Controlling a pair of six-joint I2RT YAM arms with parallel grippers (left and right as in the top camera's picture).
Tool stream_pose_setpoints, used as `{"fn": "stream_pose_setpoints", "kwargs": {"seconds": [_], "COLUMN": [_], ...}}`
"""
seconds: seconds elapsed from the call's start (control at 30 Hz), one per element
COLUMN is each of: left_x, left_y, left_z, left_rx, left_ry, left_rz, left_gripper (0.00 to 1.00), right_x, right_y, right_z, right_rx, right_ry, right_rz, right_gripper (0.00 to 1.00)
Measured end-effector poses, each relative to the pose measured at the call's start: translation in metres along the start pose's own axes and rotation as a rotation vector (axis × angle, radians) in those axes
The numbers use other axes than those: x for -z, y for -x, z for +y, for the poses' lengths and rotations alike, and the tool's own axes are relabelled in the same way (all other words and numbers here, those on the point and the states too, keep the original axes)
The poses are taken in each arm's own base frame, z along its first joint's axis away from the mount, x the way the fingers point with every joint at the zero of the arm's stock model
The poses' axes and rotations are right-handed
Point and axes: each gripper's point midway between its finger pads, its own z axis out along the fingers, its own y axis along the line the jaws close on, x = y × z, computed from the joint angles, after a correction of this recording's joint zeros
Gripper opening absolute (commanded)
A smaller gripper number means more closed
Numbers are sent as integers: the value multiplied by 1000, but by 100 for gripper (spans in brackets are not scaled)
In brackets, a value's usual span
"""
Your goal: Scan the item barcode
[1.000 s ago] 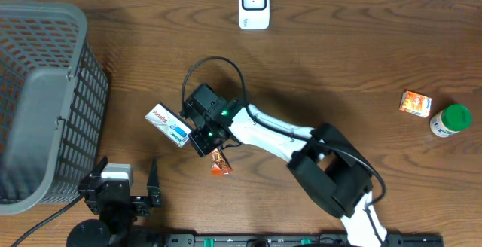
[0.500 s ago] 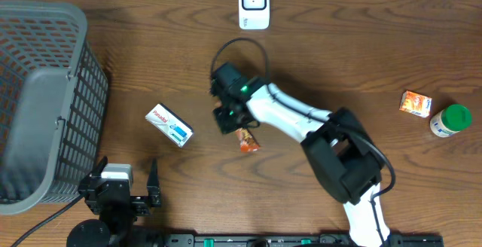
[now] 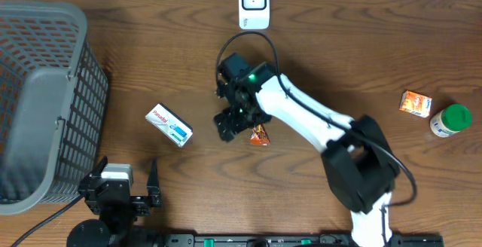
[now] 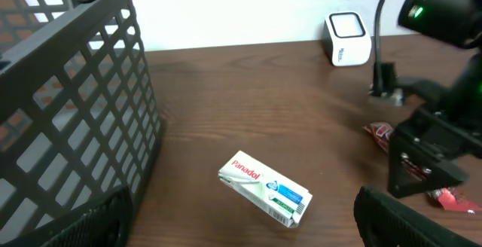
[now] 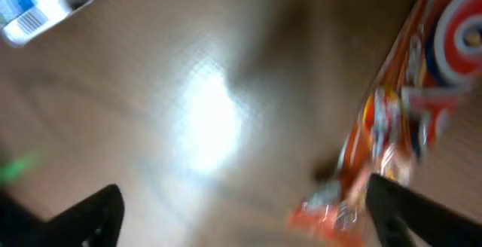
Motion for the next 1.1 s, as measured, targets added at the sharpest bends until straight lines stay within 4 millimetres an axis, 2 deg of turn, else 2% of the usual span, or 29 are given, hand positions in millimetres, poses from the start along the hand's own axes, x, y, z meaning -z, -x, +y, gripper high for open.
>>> {"fn": "stream_pose_setpoints", "kwargs": {"seconds": [0.1, 0.2, 0.3, 0.4, 0.47, 0.6, 0.77, 0.97, 1.1], "left_x": [0, 0, 0, 0, 0, 0, 0, 0, 0], "left_y": [0, 0, 0, 0, 0, 0, 0, 0, 0], "left_z": [0, 0, 0, 0, 0, 0, 0, 0, 0], "left_rx": [0, 0, 0, 0, 0, 0, 0, 0, 0], "left_ry": [0, 0, 0, 0, 0, 0, 0, 0, 0], "left_rz": [0, 0, 0, 0, 0, 0, 0, 0, 0], "left_gripper": [93, 93, 93, 93, 93, 93, 93, 93, 93], "right_x": [17, 23, 20, 18, 16, 7, -11, -28, -28], "right_y": [-6, -6, -7, -5, -4, -2, -12, -19, -20], "right_z": [6, 13, 17, 12, 5, -11, -25, -33, -34], "right_rx": [8, 20, 47, 47, 25, -37, -68, -87, -96], "right_ry": [-96, -170, -210, -289, -346, -443, -512, -547, -552], "right_rz": [-29, -66, -74, -90, -101, -110, -45, 2, 2], "right_gripper": [99, 99, 82, 77, 70, 71, 72, 70, 66]}}
